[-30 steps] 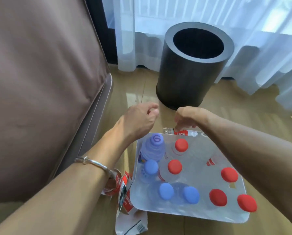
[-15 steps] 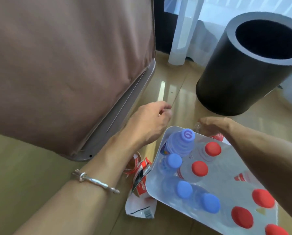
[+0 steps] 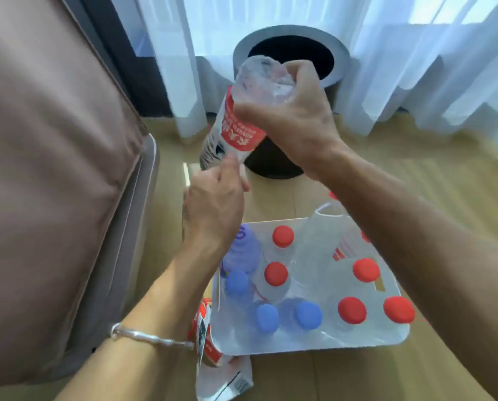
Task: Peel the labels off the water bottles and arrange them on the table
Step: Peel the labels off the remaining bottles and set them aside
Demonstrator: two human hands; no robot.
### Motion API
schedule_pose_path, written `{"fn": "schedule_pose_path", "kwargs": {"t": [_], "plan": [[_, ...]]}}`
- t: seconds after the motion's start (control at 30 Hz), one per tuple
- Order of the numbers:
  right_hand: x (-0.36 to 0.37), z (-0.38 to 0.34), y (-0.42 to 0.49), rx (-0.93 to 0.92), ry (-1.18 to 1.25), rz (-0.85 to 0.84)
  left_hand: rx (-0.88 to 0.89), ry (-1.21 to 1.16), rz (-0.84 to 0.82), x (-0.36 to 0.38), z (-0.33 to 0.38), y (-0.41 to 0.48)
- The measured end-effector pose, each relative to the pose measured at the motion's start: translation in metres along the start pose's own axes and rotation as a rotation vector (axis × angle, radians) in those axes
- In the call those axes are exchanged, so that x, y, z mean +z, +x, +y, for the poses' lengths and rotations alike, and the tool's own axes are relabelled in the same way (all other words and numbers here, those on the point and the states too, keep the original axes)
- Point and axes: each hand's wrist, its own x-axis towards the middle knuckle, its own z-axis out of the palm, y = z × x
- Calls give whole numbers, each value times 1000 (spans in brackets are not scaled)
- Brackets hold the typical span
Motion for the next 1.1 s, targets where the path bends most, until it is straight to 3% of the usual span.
{"fn": "schedule_pose_path", "kwargs": {"t": [0.07,0.2,0.33,0.43,0.57,0.67,0.77,0.83,1.0,1.1], "plan": [[-17,2,-18,124,303,152,-99,-254,-164,12,7,-13],[-42,10,-64,207,659,225,-295,-849,-371,27,15,-33],[-55,33,-118,225,659,246,-410,-1120,-409,42,10,-56],[-65,54,-156,269,477,192,-430,-1205,-371,56,1,-62],[-76,72,-190,306,23,115,-417,-1164,-363,71,0,-60],[-88,66,-192,354,110,97,-418,-1055,-477,71,5,-66],[-96,46,-167,384,192,80,-378,-947,-806,52,18,-70],[-88,35,-151,411,256,-48,-361,-865,-905,47,13,-70],[-75,41,-140,441,470,-230,-211,-651,-731,54,-3,-77],[-76,47,-126,427,378,-258,-145,-535,-591,54,-13,-82]]}}
